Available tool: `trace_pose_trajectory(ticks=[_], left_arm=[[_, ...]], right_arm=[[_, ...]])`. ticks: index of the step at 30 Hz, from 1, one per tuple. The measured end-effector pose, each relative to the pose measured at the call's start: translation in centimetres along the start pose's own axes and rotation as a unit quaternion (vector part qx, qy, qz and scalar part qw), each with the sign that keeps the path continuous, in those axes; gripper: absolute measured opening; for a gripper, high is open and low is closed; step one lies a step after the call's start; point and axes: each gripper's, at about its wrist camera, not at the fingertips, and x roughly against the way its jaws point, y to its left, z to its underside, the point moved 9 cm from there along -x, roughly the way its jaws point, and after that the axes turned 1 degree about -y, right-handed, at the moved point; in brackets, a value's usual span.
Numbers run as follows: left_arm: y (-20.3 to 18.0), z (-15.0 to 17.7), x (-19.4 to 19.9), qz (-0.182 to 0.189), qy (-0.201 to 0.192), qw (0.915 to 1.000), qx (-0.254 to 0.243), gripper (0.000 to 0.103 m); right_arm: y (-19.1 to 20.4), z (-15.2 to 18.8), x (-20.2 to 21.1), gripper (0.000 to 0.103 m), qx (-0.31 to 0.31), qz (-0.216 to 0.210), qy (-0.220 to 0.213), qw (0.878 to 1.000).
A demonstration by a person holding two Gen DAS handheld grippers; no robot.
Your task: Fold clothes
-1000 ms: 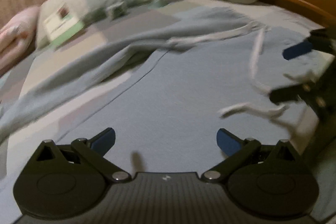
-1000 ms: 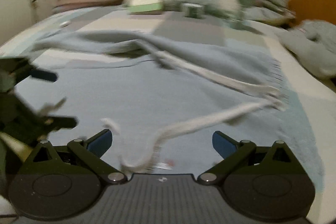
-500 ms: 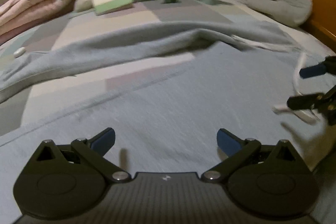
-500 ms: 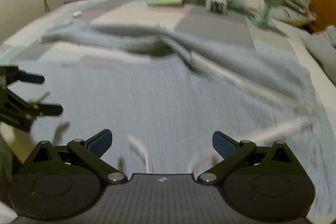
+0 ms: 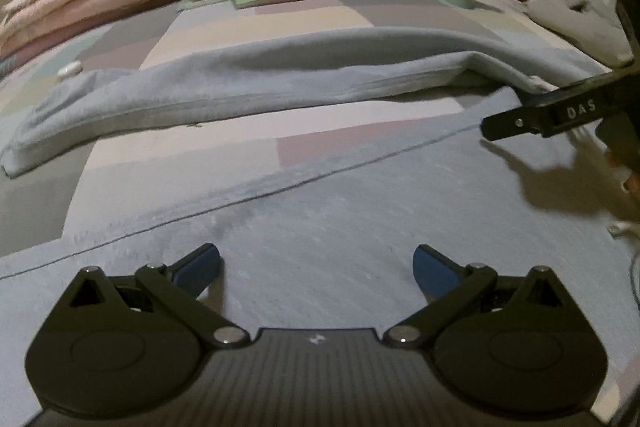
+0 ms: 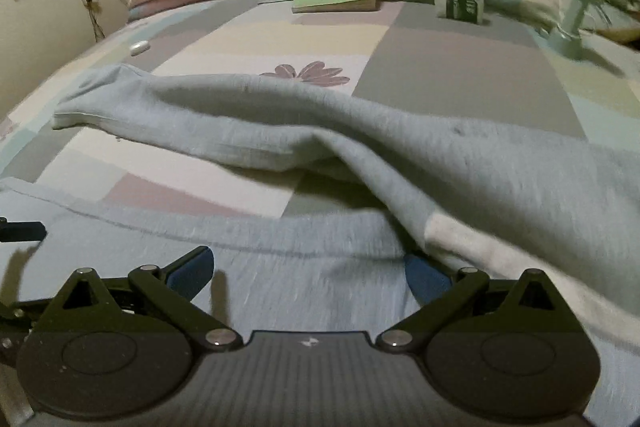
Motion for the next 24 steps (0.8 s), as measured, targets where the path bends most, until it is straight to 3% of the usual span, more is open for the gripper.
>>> trace_pose_trajectory(ticks=[7, 12, 18, 24], left_arm=[[0.9, -1.8, -1.2, -0.017, 0.001, 0.9999, -0.002, 0.102], [0.0, -1.9, 2.2, -0.014, -0.024, 0.9993, -0.025, 0.102], [-1.8, 0.8, 5.4, -0.009, -0.010, 0.9966, -0.081, 0.102], [-1.5, 4.3, 5.3, -0.006, 0.040, 0.9971, -0.065, 0.102]], right_arm=[[0.1, -1.9, -1.1, 0.103, 0.013, 0.003, 0.019, 1.000], [1.0, -2.1, 5.1, 0.103, 0.030, 0.002, -0.011, 0.999], [2.1, 2.7, 11.2, 0.103, 0.080, 0.035, 0.011, 0.996], [1.4, 10.2, 11.7, 0.103, 0.062, 0.065, 0.062, 0.994]])
